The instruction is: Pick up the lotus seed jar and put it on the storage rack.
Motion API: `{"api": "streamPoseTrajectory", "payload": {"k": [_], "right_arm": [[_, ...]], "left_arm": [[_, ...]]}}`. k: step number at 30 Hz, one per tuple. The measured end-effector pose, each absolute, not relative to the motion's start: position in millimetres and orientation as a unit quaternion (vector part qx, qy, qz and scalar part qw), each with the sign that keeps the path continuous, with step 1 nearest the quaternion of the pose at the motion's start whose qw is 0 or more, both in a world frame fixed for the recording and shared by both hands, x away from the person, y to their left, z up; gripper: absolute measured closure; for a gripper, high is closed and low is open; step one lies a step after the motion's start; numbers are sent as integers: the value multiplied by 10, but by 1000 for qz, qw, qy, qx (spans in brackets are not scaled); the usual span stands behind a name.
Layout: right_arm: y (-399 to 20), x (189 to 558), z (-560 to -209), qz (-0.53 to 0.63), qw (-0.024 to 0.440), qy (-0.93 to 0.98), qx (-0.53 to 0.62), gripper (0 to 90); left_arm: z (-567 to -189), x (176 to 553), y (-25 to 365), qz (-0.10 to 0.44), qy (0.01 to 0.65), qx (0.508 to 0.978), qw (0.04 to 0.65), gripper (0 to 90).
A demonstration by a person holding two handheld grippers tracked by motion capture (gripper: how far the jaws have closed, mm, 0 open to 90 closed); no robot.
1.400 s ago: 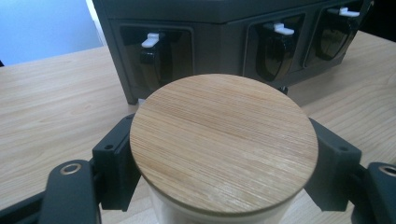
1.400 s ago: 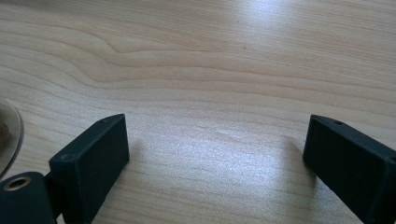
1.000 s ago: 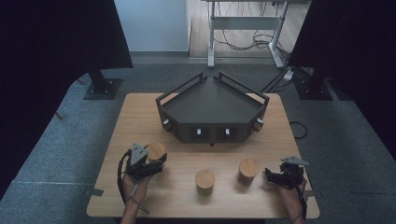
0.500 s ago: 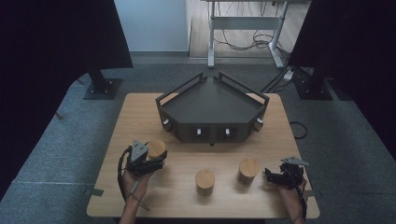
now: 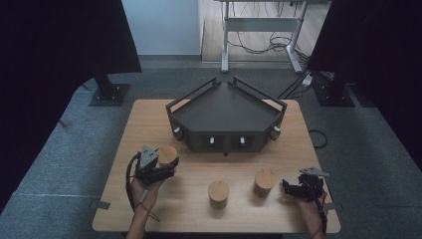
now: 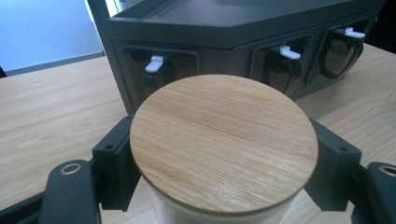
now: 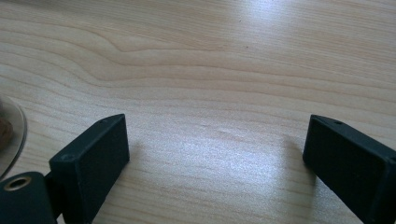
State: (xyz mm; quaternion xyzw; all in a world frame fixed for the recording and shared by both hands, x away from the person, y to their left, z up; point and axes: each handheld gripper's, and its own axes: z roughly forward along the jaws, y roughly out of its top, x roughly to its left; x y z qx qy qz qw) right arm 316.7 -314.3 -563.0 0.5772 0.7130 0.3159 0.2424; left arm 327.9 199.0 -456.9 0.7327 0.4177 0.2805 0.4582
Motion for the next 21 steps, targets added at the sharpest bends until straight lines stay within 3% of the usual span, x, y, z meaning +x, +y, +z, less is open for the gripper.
{"api": "streamPoseTrajectory", "payload": {"k": [21], "right_arm": [[-3143,3167,-5630,316,242,713,577,63]], "left_arm": [[-4533,3369,1997,275,424,728,463,250]]}}
